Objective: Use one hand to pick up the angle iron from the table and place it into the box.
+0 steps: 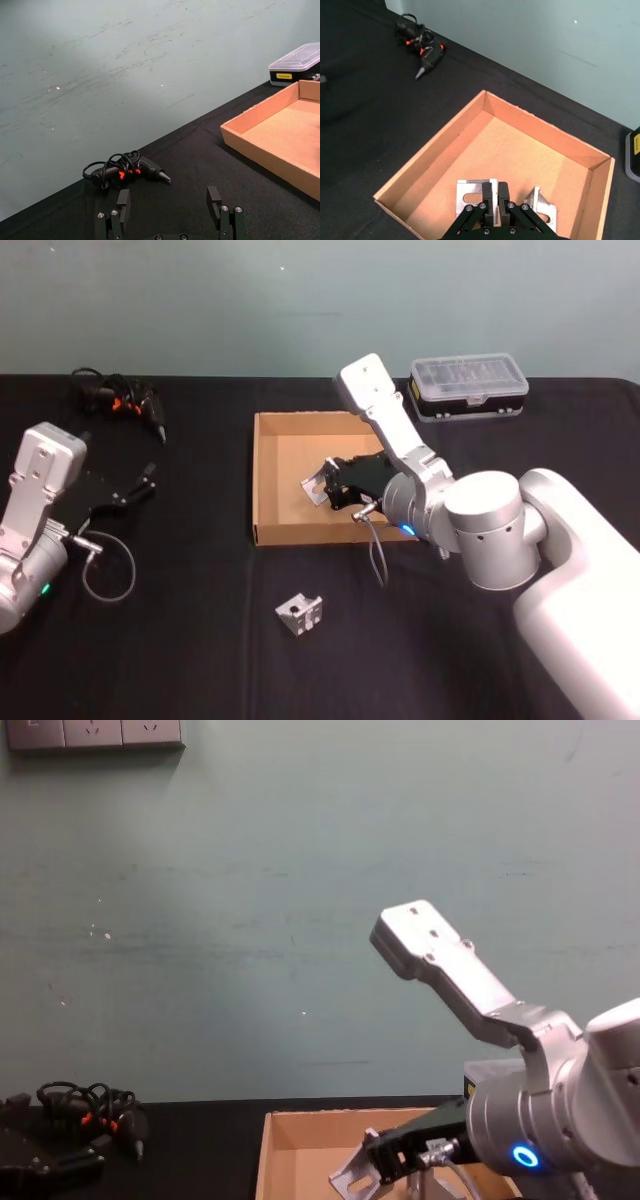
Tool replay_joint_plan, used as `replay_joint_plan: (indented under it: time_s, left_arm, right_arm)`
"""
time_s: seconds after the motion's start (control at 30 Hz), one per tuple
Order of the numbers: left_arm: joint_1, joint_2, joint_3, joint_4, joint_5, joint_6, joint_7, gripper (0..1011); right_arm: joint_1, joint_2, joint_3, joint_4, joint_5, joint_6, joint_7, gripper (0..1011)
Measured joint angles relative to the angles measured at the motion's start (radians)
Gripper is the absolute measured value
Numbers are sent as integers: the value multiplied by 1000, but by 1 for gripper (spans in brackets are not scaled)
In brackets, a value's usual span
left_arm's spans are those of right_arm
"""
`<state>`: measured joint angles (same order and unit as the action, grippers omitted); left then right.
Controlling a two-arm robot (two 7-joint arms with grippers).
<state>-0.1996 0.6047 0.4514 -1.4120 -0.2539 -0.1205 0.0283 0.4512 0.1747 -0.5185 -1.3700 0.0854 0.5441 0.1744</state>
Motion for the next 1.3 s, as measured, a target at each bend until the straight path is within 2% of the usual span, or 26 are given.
replay_joint_plan:
  time_s: [0.27,0.73,0.8,0.9,0.97,1.0,1.03,1.1,1.13,1.3]
  left_arm:
    - [0,0,0,0,0,0,0,1000]
    - [0,0,0,0,0,0,0,1000]
    - [0,0,0,0,0,0,0,1000]
    - [0,0,0,0,0,0,0,1000]
    - [0,0,0,0,0,0,0,1000]
    - [0,0,0,0,0,0,0,1000]
    - [0,0,0,0,0,0,0,1000]
    - [0,0,0,0,0,0,0,1000]
    - [0,0,0,0,0,0,0,1000]
    - [0,0,0,0,0,0,0,1000]
  right_arm:
    - [22,-28,0,64,-27,-12,6,71]
    - [25,-49,4,97,-63,-15,16,75]
    - [22,-50,8,97,-68,-14,16,152]
    - [17,-52,15,95,-74,-19,16,205]
    - [11,-52,21,88,-79,-25,16,302]
    - [8,-51,22,84,-81,-28,16,302]
    - [3,-49,27,76,-84,-32,16,317]
    - [-3,-47,32,64,-86,-36,16,420]
    - [-11,-44,38,49,-88,-40,15,420]
    - [-42,-28,61,-16,-88,-44,21,626]
